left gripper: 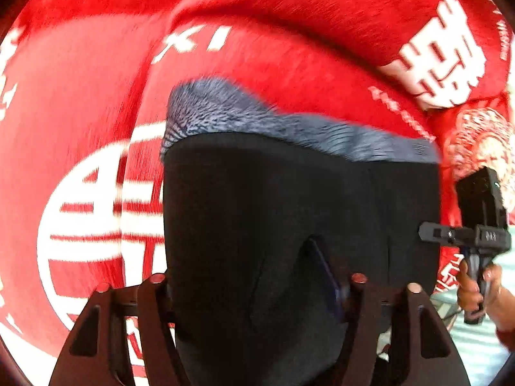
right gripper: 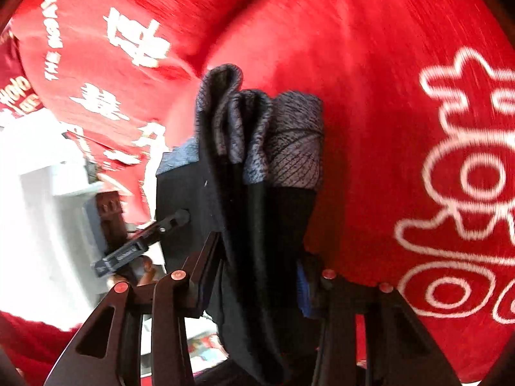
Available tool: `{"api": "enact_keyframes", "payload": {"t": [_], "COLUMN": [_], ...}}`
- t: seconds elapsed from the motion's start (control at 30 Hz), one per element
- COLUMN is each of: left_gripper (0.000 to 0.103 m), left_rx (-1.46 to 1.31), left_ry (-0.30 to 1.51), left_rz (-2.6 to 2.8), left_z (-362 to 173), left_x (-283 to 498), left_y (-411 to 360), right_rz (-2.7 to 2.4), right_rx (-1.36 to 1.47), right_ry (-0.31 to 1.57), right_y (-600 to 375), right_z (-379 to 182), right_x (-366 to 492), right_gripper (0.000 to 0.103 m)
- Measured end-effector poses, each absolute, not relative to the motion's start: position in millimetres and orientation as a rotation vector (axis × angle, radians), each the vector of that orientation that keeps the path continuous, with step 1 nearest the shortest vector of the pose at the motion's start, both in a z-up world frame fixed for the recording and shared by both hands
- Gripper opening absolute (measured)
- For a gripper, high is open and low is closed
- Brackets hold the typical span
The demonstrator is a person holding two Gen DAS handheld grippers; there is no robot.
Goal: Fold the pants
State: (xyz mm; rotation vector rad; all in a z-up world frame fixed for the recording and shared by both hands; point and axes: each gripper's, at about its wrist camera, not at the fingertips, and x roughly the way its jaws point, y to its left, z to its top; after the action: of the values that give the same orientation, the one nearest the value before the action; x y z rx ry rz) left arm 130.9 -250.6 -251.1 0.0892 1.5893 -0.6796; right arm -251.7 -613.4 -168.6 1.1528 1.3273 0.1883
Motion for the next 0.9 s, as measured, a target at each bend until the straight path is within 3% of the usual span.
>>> {"api": "enact_keyframes", "payload": {"t": [0.07, 0.17, 0.43, 0.7, 0.83, 0.9], "left_gripper": [0.097, 0.102, 0.102, 0.102, 0.102, 0.102], "left_rx": [0.104, 0.129, 0.364, 0.423, 0.427, 0.422], "left_ry": [1.543, 1.515, 1.404, 1.411, 1.427, 1.425], "left_rz": [-0.634, -0.59, -0.456, -0.388, -0.384, -0.388], "left_z": [-256.2, -257.1, -233.2, -193.4, -178.3, -172.1], "left_x": [128.1, 127.6, 107.6, 81.3, 67.5, 61.4], "left_y": [-244.4, -245.1, -268.9, -256.1, -248.3, -245.2], "right_rz": [0.169, 0.122, -0.139, -0.403, -0.441, -0.44], "right_rx": [1.1, 1.087, 0.859, 0.637, 0.597, 0.597], "right_ry": [1.312, 1.313, 1.374, 1.465, 1.446, 1.426], "right_y": [-612.6, -612.2, -588.2, -570.2, -546.1, -536.0], "right_z": [-170.7, -174.4, -132.4, -89.5, -67.6, -58.2], "right_x": [-254.0, -256.1, -253.1, -277.9, -290.7, -297.4], "right_gripper": [0.056, 0.064, 0.073, 0.082, 0.103, 0.103]}}
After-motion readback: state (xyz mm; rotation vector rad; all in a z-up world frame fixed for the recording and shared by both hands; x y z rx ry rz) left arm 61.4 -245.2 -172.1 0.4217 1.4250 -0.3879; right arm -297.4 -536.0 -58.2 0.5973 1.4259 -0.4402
